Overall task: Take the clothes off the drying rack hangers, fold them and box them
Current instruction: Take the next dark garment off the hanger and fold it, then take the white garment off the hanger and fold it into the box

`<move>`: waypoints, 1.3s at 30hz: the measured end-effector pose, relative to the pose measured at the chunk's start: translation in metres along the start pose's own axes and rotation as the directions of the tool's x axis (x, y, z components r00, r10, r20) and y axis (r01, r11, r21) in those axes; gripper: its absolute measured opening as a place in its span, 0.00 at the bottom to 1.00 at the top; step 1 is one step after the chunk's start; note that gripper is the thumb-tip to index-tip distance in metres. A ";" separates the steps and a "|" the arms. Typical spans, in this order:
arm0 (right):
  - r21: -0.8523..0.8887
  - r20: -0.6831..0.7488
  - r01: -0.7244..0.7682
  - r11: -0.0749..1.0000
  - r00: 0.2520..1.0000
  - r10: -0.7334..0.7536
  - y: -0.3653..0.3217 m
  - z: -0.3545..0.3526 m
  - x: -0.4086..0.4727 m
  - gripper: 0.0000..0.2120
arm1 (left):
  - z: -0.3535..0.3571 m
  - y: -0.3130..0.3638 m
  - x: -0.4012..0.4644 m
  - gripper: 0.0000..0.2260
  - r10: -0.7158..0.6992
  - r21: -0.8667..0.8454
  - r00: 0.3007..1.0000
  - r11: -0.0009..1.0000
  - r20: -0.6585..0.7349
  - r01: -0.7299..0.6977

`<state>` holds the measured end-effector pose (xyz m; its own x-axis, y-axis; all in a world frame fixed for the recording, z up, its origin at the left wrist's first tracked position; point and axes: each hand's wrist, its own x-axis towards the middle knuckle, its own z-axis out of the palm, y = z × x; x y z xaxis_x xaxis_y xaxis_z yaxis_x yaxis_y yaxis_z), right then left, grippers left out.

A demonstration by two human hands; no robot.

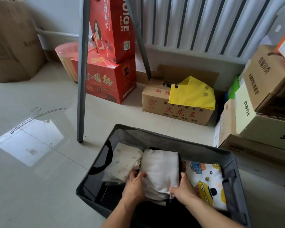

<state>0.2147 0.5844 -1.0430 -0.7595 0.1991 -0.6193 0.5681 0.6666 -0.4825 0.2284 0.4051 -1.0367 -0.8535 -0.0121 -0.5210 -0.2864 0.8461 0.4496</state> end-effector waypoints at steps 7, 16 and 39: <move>0.098 -0.263 0.140 0.985 0.959 -0.110 -0.034 -0.021 -0.035 0.24 | -0.024 0.024 -0.015 0.22 -0.082 -0.458 0.992 0.889 -0.100 0.027; 0.673 0.137 -0.039 0.739 0.988 -0.073 -0.104 -0.042 -0.179 0.07 | -0.089 0.055 -0.154 0.10 -0.149 -0.987 0.976 -0.013 0.160 0.159; 0.655 0.123 0.156 0.739 0.943 -0.308 -0.318 -0.239 -0.599 0.09 | -0.422 0.164 -0.538 0.09 -0.029 -0.993 0.993 0.030 -0.112 -0.111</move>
<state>0.4130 0.4246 -0.3709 -0.8524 -0.1062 -0.5119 0.5092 0.0533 -0.8590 0.4567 0.3251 -0.3766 -0.8881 -0.0967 -0.4493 -0.3460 -0.5029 0.7921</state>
